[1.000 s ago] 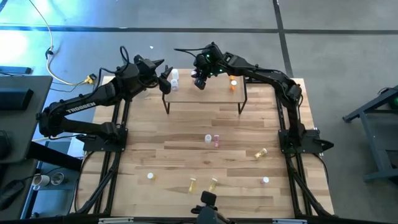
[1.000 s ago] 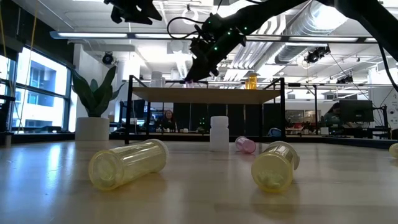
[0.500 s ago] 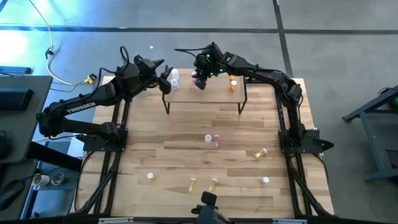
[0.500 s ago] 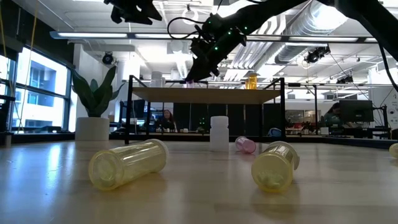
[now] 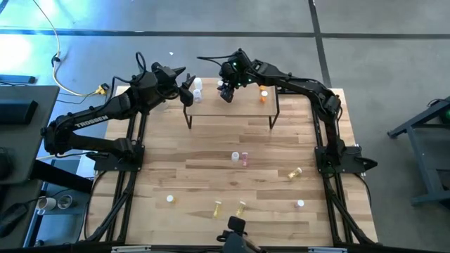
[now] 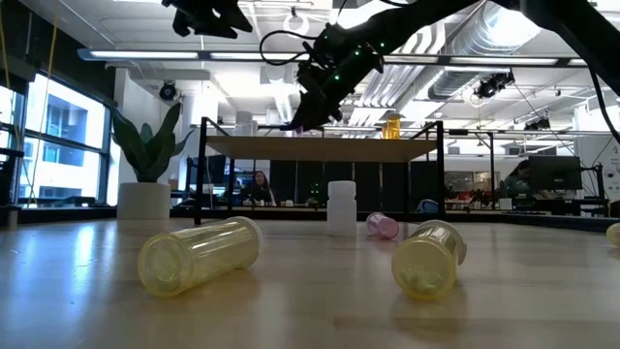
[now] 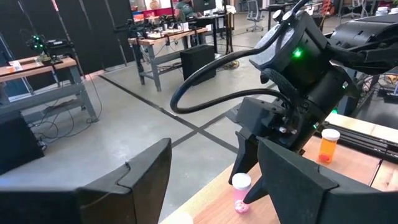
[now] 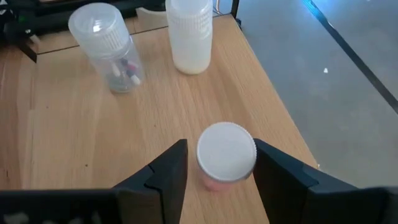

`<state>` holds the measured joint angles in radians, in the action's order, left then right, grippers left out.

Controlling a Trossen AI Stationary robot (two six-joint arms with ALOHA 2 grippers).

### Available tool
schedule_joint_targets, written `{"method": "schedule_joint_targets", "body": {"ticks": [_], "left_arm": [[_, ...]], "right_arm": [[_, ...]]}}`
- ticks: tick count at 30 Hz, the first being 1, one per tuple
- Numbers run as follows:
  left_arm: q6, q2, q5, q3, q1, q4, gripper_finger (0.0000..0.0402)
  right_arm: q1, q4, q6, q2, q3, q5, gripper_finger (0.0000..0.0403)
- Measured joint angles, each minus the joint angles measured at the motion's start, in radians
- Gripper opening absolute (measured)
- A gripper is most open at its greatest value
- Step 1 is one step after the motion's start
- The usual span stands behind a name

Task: Pick and place medicine bottles onto shelf by color
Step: Put the left pink pill bottle on the shelf, then put the bottom right yellow pill bottle on the shelf

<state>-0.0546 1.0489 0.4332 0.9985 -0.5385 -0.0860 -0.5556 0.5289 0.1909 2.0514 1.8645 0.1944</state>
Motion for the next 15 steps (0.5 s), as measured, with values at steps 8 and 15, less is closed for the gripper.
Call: {"method": "schedule_joint_targets", "body": {"ticks": [8,15], "left_arm": [[-0.001,0.0,0.0,0.0,0.0,-0.002,0.0227],[-0.001,0.0,0.002,0.0,0.0,-0.036,0.0227]], "right_arm": [[0.0,-0.002,-0.009,-0.005,0.0,0.001,0.0165],[0.0,0.006,-0.008,-0.035,0.0,-0.001,0.0165]]}}
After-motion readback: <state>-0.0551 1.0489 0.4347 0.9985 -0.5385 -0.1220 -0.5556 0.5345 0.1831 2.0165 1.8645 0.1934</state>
